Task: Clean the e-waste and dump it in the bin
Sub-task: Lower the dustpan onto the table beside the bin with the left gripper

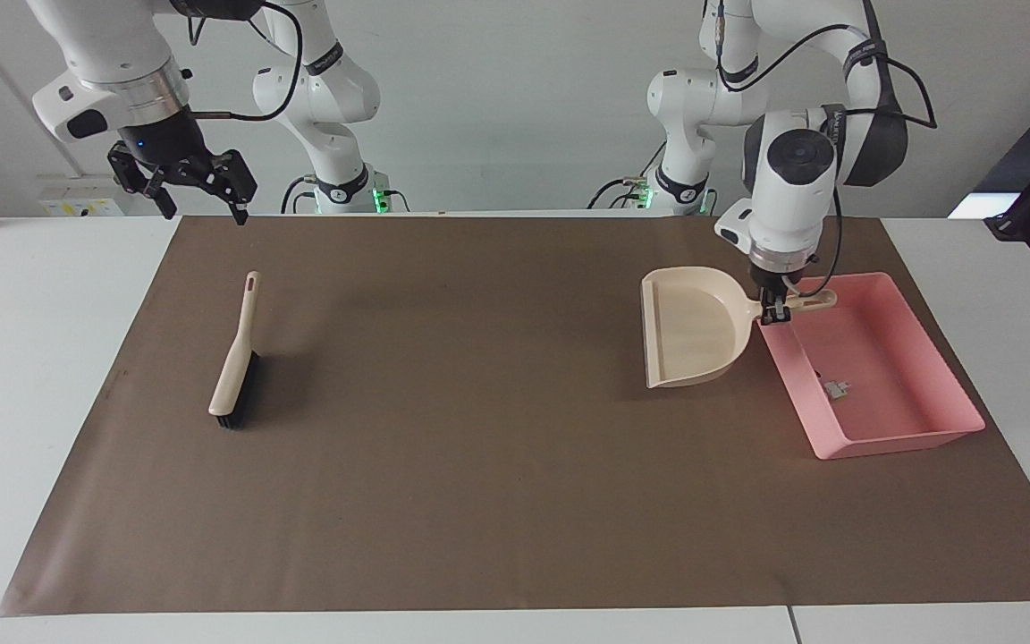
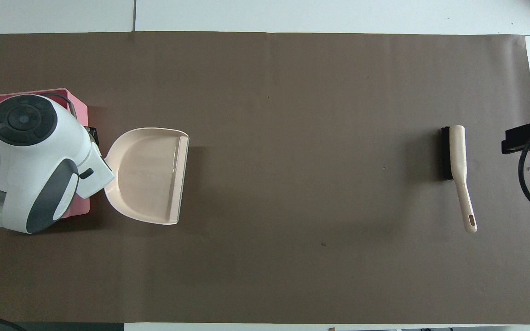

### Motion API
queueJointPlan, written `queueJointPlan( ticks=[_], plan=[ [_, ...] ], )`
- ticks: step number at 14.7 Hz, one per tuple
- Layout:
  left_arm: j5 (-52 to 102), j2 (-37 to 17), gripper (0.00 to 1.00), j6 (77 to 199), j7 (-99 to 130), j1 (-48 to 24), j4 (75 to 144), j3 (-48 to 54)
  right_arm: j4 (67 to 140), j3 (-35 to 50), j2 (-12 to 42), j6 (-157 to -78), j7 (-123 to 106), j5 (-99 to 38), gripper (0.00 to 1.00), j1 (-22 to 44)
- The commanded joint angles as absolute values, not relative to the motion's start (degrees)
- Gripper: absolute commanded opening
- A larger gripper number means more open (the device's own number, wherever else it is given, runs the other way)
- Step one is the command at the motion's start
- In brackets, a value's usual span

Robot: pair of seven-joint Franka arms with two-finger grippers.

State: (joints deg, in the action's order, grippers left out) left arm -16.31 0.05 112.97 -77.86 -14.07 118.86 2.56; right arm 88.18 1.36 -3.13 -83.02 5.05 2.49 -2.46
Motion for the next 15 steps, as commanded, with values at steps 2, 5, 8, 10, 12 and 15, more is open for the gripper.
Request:
queueJointPlan(
  ticks=[2,5,8,10,12,15],
  plan=[
    [-13.3,-3.9,0.00,119.2,-77.0,-16.8,120.4,1.6,86.8,-3.3,-1.3,-81.5,8.4,2.9,0.99,1.1],
    [-12.6,-6.0,0.00,122.4,-76.9,-16.5,121.4,1.6,88.8,-2.5,-2.5,-80.4,8.9,2.9,0.99,1.1],
    [-11.0,-6.4,0.00,123.8,-77.2,-16.3,122.3,1.5,94.0,-1.2,-5.9,-83.2,9.5,2.5,0.99,-0.6],
    [-11.0,-7.2,0.00,125.1,-77.4,-16.2,122.9,1.5,92.7,0.4,-5.3,-83.1,10.0,-0.7,0.99,-2.3],
    [-11.0,-7.6,0.01,125.8,-77.5,-16.2,123.2,1.5,92.7,-0.1,-5.2,-83.3,9.8,-0.6,0.99,-1.7],
    [-11.0,-7.1,0.38,125.1,-77.0,-16.8,123.0,1.3,92.8,-1.7,-5.3,-83.4,9.9,-0.4,0.99,0.1]
  ],
)
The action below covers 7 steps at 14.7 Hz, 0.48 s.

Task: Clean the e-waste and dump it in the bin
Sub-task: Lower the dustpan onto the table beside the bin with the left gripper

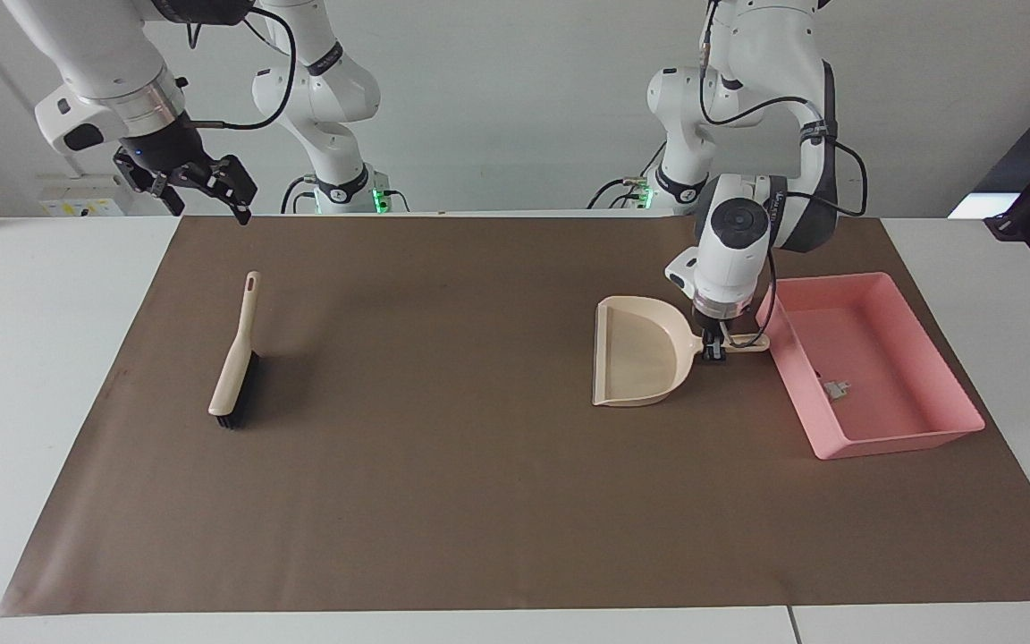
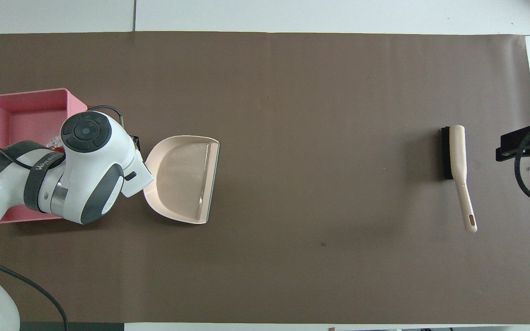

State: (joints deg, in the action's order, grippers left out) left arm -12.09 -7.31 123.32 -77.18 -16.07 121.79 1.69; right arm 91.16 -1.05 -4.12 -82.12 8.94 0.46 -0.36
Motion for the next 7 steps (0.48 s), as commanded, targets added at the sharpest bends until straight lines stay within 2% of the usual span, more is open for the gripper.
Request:
queueJointPlan(
  ticks=[1,3,5,7],
  plan=[
    [-11.0,-6.9,0.48,125.1,-77.0,-16.5,122.7,1.4,93.0,-1.8,-5.4,-83.3,9.9,-0.2,0.99,0.5],
    [-11.0,-5.1,0.65,124.5,-76.8,-16.2,122.8,1.3,92.9,-1.9,-5.4,-83.4,9.7,1.8,0.99,1.6],
    [-11.0,-2.9,0.97,122.3,-74.9,-15.9,122.3,1.0,92.4,-1.8,-5.1,-83.2,9.2,3.4,0.99,2.1],
    [-11.0,-0.4,0.97,119.5,-69.9,-13.5,122.1,1.1,92.4,-1.8,-5.2,-83.4,7.7,5.5,0.99,3.3]
  ],
)
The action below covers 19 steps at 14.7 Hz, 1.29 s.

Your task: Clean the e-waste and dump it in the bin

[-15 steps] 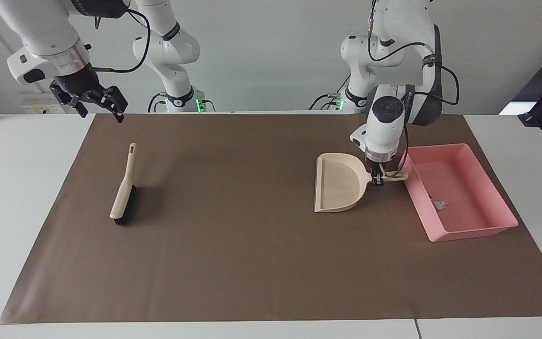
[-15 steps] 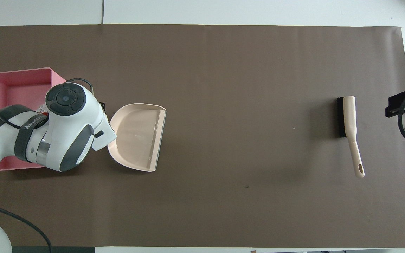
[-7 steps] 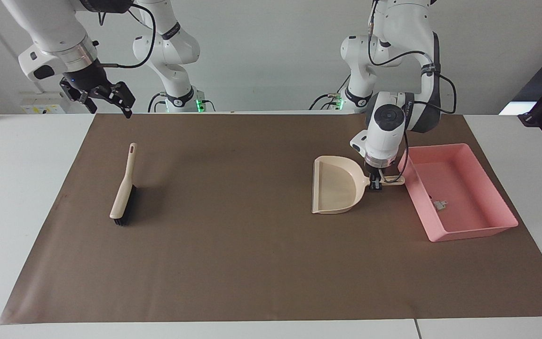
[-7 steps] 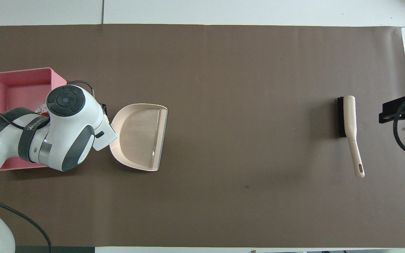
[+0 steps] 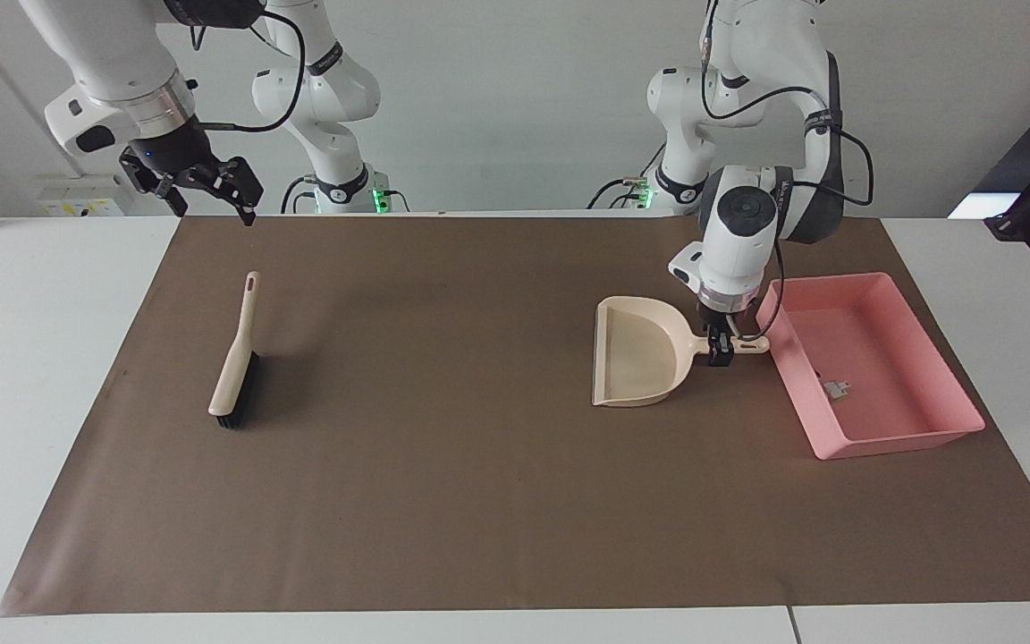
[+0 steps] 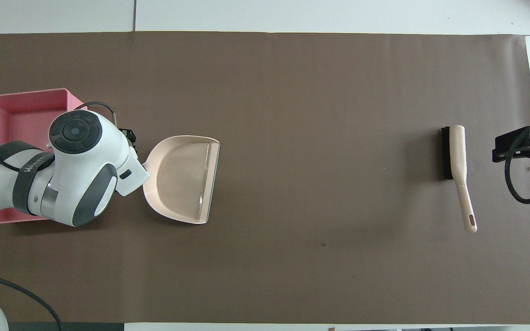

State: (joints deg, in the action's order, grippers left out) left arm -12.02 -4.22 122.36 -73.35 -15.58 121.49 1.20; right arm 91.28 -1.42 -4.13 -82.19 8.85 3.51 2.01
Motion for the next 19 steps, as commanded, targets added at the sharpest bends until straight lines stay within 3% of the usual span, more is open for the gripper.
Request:
queueJointPlan(
  ticks=[1,6,11,16,19],
  plan=[
    [-11.0,1.0,0.97,118.4,-66.0,-12.9,122.2,1.0,92.4,-1.8,-5.1,-83.6,7.6,5.2,0.99,2.9],
    [-11.0,4.3,0.98,109.9,-41.7,-11.5,122.5,1.0,92.4,-2.0,-5.2,-85.0,7.5,4.6,0.99,2.9],
    [-8.5,3.5,0.98,113.4,-7.5,-7.1,121.6,1.0,92.2,-2.3,-5.2,-84.6,6.9,3.4,0.99,3.3],
    [0.4,2.5,0.98,110.8,-2.7,-3.3,110.5,0.7,92.0,-3.9,-5.1,-84.7,6.9,2.5,0.99,4.4],
    [1.0,2.2,0.98,101.2,-2.7,-2.2,101.0,0.7,92.0,-3.8,-5.1,-84.4,6.5,2.5,0.99,4.0]
  ],
)
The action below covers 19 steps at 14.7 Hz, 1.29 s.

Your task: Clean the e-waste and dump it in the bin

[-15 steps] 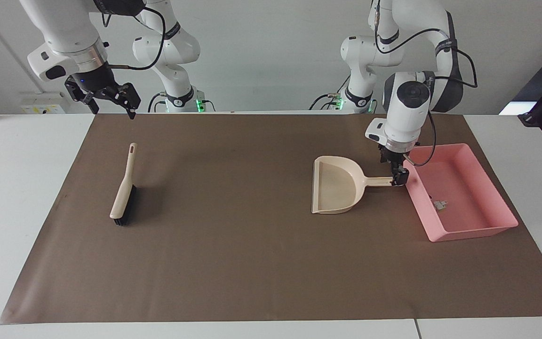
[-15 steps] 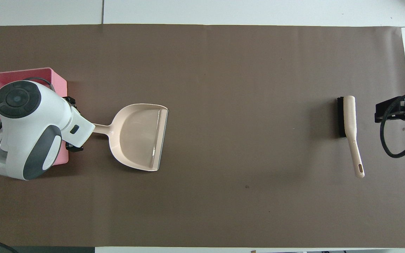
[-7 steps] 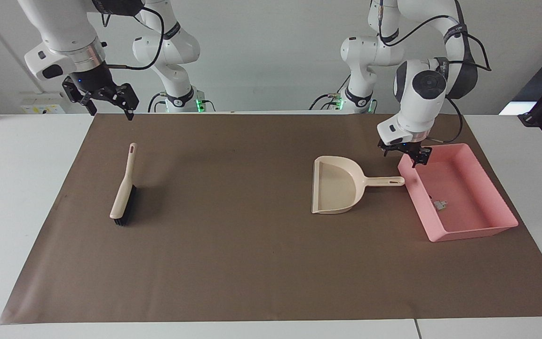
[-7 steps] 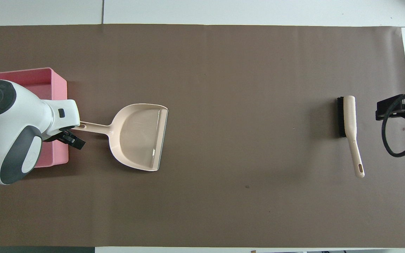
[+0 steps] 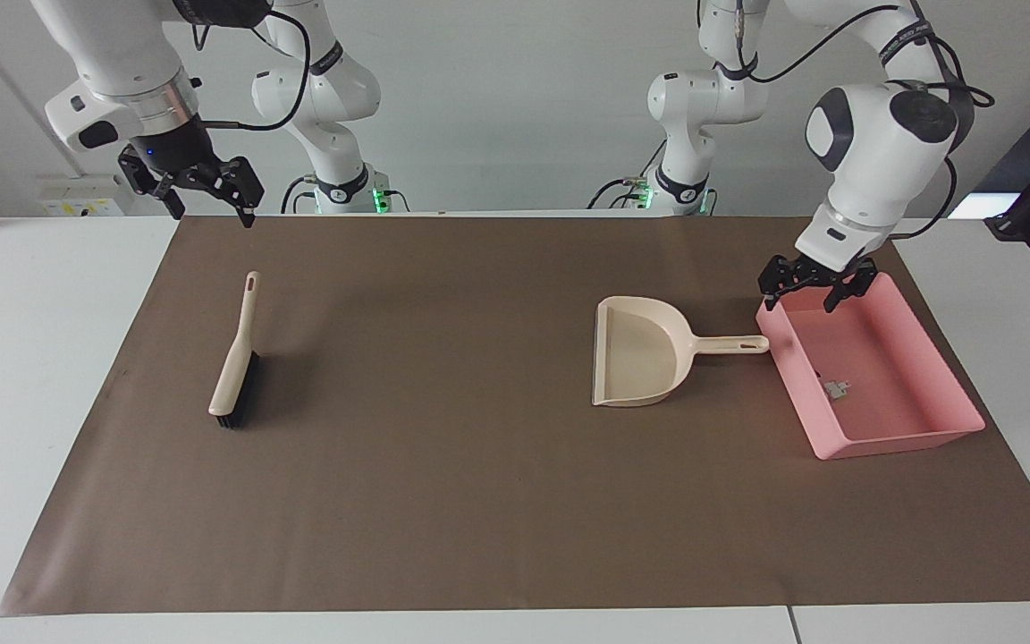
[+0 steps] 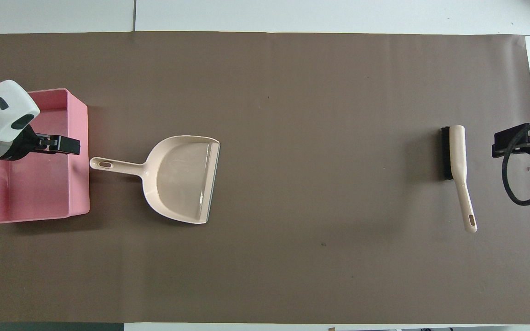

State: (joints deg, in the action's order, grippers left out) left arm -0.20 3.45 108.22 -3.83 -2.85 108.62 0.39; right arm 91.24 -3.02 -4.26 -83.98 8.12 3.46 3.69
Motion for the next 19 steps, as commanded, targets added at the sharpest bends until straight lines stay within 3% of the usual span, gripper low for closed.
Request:
queueJointPlan(
  ticks=[1,3,5,19],
  plan=[
    [1.0,1.9,0.98,98.5,-2.7,-2.1,97.9,0.7,92.0,-3.8,-5.1,-84.4,6.5,2.5,0.99,4.0],
    [0.9,-0.1,0.98,92.7,-2.7,-2.0,90.9,0.6,92.6,-3.8,-5.3,-84.4,6.7,2.3,0.99,4.0],
    [0.9,0.2,0.98,88.8,-2.7,-1.1,88.5,0.6,92.7,-3.8,-5.4,-84.4,6.7,2.4,0.99,4.3],
    [0.4,3.2,0.98,87.1,-3.8,0.2,92.4,0.8,92.7,-3.8,-5.4,-84.4,6.8,2.3,0.99,4.1]
  ],
)
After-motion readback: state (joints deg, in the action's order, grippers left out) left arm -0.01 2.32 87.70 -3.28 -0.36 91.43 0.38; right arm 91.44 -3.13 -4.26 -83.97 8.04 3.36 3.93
